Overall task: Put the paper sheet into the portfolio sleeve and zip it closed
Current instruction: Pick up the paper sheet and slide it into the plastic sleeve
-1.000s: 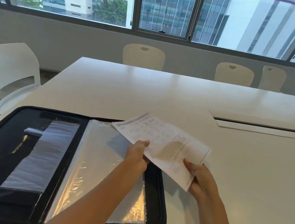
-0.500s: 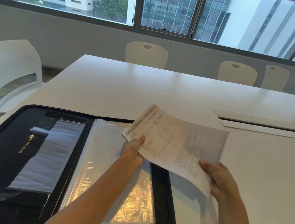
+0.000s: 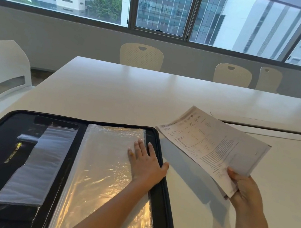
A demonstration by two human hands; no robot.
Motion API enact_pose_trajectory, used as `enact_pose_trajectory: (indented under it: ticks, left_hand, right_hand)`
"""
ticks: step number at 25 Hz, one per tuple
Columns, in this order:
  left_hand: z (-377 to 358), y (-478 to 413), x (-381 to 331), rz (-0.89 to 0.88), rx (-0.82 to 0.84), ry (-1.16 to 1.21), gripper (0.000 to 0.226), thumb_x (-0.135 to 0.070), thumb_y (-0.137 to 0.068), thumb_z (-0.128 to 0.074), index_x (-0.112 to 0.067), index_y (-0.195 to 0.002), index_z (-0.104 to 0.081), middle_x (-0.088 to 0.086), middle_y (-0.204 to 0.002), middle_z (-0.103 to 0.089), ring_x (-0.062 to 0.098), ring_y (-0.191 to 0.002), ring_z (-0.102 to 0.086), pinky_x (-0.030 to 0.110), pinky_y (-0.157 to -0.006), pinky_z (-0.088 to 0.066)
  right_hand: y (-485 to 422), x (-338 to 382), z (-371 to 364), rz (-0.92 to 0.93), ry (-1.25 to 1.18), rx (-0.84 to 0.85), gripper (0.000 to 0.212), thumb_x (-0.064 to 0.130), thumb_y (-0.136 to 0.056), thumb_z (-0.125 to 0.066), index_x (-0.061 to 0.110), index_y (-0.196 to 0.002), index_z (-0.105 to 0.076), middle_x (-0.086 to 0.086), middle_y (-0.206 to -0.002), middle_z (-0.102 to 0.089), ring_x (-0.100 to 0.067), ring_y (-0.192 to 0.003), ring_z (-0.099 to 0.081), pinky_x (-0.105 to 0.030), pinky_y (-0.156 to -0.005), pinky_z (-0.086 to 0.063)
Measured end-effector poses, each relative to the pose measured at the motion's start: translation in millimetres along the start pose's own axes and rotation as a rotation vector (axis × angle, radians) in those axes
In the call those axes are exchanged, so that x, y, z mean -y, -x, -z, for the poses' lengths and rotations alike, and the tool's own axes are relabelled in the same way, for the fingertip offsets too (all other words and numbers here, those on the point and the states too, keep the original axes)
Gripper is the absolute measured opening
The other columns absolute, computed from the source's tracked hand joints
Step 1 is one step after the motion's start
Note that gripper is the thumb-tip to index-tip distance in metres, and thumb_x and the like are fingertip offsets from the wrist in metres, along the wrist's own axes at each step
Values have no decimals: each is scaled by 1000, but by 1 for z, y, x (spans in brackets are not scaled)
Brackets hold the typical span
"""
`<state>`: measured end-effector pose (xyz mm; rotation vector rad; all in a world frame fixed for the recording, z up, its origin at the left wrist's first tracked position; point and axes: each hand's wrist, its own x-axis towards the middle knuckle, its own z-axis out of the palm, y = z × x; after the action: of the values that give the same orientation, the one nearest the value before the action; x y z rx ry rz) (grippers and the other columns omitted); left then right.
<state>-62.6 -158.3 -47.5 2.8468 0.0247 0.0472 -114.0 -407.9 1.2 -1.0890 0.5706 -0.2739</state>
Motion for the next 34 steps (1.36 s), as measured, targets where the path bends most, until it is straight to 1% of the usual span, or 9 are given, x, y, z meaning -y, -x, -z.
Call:
enact_pose_trajectory:
  ticks: [4,8,10,14,18,23,27,31,34]
  left_hand:
    - [-1,2,-1,-26,9,-35,84,-64,-91,-21,-13,-153,5,23,-158,13,40,-144,19,59,-113,11]
    - [-2,13,3,-113,42,-55,81,-62,-92,-18,-15,-153,7,22,-158,16,40,-143,22,59,-112,13]
    - [-2,23,7,-192,75,-65,81,-63,-91,-17,-17,-153,8,20,-158,18,38,-143,23,59,-111,15]
    - [1,50,22,-386,116,-117,81,-67,-89,-14,-21,-152,10,16,-158,19,33,-144,24,56,-112,16]
    - [16,78,46,-595,177,-161,79,-69,-90,-13,-25,-152,11,11,-160,19,27,-143,27,55,-115,13]
    - [42,109,87,-852,252,-120,77,-71,-91,-19,-32,-152,10,5,-160,19,18,-143,29,48,-115,19]
    - [60,123,115,-982,305,-39,77,-68,-91,-35,-37,-152,-2,-1,-163,6,13,-147,17,41,-115,18]
    - [70,110,109,-860,276,121,62,-66,-93,-32,-39,-148,-22,-5,-151,-35,9,-137,-30,40,-116,-19]
    - [74,71,81,-735,92,115,44,-42,-99,-41,-34,-142,-38,-3,-138,-51,12,-121,-48,42,-107,-34]
  right_hand:
    - [5,-7,5,-11,2,-15,32,1,-92,-55,12,-122,-56,1,-69,-76,-18,-52,-71,-33,-34,-50]
    - [5,-11,5,-10,-28,-4,36,0,-90,-57,12,-125,-58,-7,-89,-76,-20,-60,-73,-37,-42,-53]
    - [4,-13,1,-2,-77,19,38,-2,-90,-56,12,-125,-58,-9,-102,-73,-21,-68,-74,-41,-48,-59]
    - [6,-19,-11,38,-187,56,44,-7,-91,-53,11,-130,-57,-6,-101,-75,-20,-77,-75,-37,-54,-60]
    - [10,-24,-19,54,-178,85,44,-5,-91,-54,12,-131,-57,-10,-119,-69,-22,-86,-74,-37,-60,-61]
    - [16,-26,-18,61,-168,77,45,-4,-91,-56,11,-133,-55,-13,-125,-66,-26,-97,-70,-42,-66,-62]
    - [21,-30,-12,56,-144,70,43,-2,-90,-58,12,-131,-56,-12,-121,-68,-22,-86,-74,-41,-63,-62]
    - [23,-35,-7,44,-162,61,41,-1,-90,-59,14,-128,-58,-10,-116,-71,-22,-85,-75,-39,-61,-61]
    - [24,-35,-6,35,-195,70,40,-3,-90,-58,17,-125,-61,-7,-110,-74,-23,-87,-75,-39,-61,-61]
